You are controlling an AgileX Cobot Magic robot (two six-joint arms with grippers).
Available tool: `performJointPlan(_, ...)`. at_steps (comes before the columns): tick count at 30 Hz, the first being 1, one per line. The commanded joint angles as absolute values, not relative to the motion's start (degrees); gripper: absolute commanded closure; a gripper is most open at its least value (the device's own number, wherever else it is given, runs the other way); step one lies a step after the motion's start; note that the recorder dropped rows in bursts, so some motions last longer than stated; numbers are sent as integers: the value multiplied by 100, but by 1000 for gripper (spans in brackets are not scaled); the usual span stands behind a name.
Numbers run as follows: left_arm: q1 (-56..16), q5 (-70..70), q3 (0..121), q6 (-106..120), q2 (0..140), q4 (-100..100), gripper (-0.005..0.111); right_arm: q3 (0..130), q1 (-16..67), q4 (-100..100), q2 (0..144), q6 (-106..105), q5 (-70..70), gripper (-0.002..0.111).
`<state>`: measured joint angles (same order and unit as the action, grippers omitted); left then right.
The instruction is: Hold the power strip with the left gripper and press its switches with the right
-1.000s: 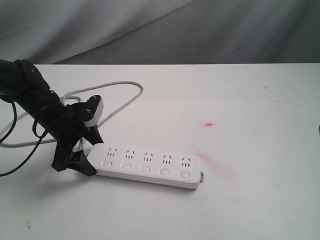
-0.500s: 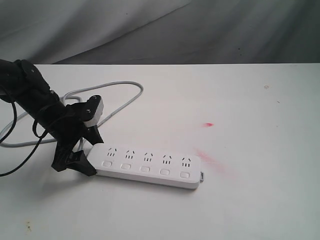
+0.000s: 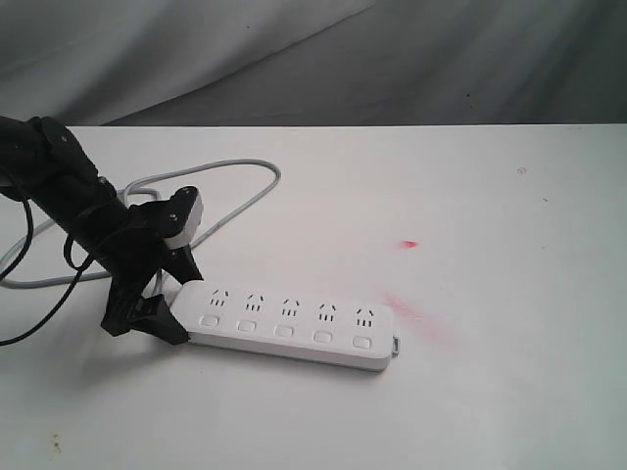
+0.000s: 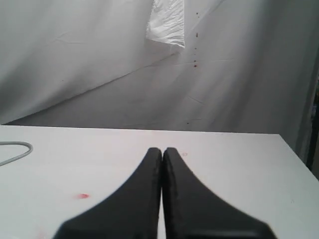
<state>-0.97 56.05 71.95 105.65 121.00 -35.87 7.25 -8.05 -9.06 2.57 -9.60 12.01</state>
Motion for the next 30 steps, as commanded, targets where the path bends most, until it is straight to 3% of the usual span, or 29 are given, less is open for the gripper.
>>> performJointPlan(1,-132,5699,7212,10509,12092,-3580,54,307,-858,-807,0,-860,1104,108)
performJointPlan(30,-132,5699,7212,10509,12092,-3580,54,0,-858,-846,0,-860,1117,108)
